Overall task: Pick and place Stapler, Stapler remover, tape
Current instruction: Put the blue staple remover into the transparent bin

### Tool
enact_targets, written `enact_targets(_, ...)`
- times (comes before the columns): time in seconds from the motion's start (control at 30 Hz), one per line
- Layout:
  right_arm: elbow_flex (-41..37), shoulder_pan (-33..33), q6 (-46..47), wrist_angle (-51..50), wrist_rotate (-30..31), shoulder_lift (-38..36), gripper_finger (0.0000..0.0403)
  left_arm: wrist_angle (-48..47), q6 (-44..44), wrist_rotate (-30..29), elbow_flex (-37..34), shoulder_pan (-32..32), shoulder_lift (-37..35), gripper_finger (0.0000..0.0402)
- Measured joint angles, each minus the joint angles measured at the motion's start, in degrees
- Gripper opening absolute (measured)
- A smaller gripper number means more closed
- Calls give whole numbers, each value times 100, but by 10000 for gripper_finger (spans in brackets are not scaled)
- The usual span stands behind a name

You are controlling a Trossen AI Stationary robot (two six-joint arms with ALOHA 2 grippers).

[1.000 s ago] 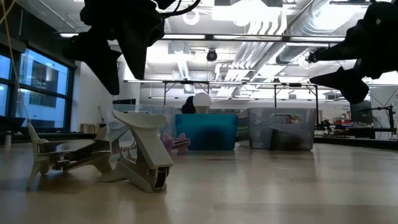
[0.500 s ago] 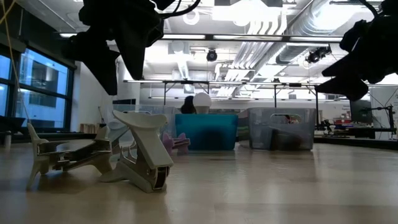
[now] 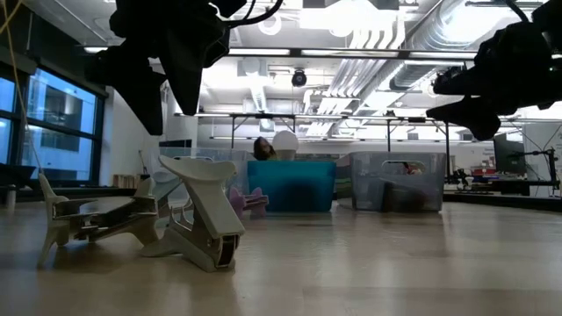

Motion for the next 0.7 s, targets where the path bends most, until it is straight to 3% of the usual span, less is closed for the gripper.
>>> enact_targets(0.37, 0, -439, -685, -100, -698, 0, 268, 0, 46, 44, 0, 0, 0, 239)
enact_targets(0.7, 0, -432, -896, -127, -733, 0, 268, 2, 162, 48, 0, 0, 0, 239)
